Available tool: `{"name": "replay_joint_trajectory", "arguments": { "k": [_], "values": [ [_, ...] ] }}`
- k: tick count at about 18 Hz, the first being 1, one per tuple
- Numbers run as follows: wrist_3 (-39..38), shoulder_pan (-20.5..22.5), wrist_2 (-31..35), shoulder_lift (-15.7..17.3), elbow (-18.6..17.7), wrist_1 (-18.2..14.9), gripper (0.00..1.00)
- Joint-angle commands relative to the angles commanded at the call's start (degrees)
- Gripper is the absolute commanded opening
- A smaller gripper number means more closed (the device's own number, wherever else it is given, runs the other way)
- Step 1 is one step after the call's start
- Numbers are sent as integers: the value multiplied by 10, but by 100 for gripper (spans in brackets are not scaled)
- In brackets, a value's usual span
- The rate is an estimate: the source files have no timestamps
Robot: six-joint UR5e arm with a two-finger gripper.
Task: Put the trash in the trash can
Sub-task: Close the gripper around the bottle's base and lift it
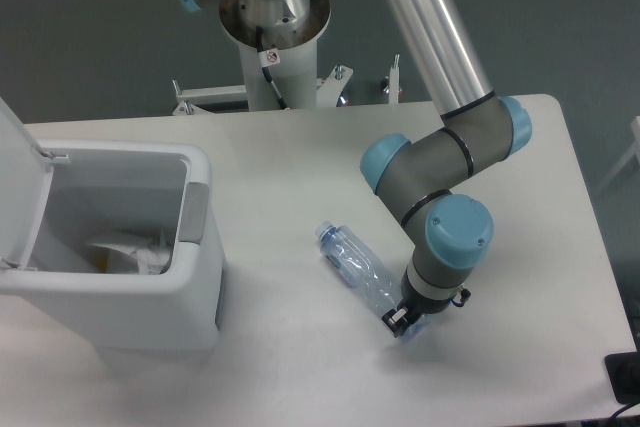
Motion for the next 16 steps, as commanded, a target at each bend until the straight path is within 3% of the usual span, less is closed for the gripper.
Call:
{"name": "replay_joint_trajectory", "arguments": {
  "k": [6,11,16],
  "values": [
    [8,1,-1,16,2,1,36],
    [24,6,-21,64,8,0,36],
    [18,14,-89,91,74,1,36]
  ]
}}
